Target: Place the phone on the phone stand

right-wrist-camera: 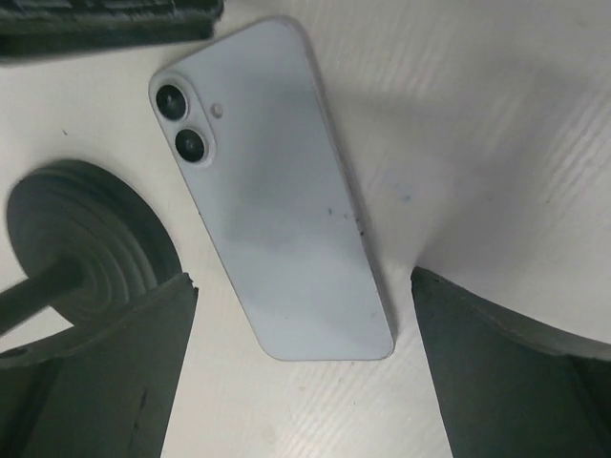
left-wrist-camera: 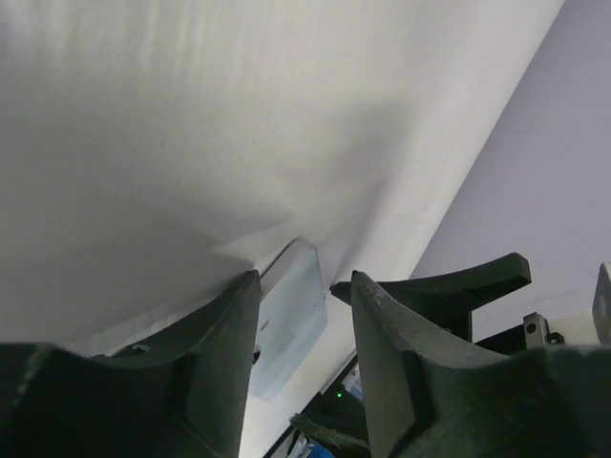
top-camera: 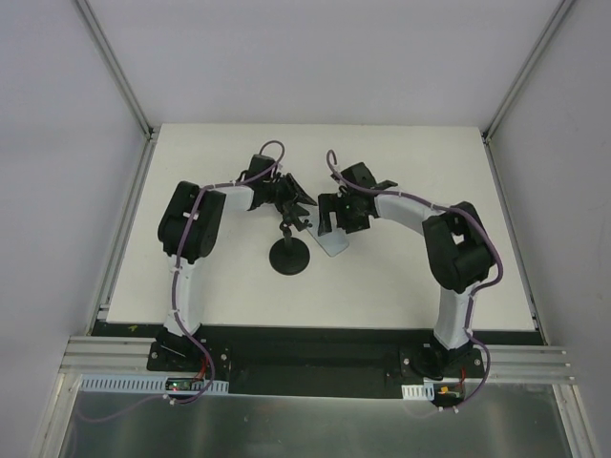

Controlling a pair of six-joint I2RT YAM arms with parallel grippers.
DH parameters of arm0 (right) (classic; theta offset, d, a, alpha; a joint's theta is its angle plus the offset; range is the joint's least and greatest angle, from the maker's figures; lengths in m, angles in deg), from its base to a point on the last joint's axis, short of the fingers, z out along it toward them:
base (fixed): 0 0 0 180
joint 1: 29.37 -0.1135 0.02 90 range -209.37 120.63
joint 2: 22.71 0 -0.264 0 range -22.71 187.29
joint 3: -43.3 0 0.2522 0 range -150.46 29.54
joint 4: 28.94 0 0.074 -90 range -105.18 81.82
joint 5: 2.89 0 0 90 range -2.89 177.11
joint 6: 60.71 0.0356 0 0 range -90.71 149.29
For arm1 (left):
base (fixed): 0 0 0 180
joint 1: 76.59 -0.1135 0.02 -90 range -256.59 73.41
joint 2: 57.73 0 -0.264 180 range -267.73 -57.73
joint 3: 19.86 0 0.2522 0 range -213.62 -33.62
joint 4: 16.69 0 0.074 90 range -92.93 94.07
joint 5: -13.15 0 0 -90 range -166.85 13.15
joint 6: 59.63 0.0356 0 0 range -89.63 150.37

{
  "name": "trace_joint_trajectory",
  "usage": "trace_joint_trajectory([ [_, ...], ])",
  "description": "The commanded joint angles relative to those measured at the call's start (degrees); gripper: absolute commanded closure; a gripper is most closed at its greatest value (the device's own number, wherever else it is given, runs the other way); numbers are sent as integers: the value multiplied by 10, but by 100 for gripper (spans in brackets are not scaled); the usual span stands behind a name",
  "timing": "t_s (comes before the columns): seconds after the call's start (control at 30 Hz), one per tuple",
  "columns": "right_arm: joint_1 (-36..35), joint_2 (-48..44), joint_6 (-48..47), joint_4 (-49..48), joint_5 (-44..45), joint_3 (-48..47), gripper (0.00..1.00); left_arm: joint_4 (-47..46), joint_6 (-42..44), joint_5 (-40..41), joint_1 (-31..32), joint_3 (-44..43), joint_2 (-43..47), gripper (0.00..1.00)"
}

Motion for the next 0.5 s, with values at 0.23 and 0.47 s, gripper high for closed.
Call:
trace_joint_trajectory([
  [0.23,-75,35,-145,141,137,-107,4,-8,-20,-25,-99,140,224,33],
  [0.47,-90,98,-174,182,185,-177,4,-6,7,-22,-117,243,369,32],
])
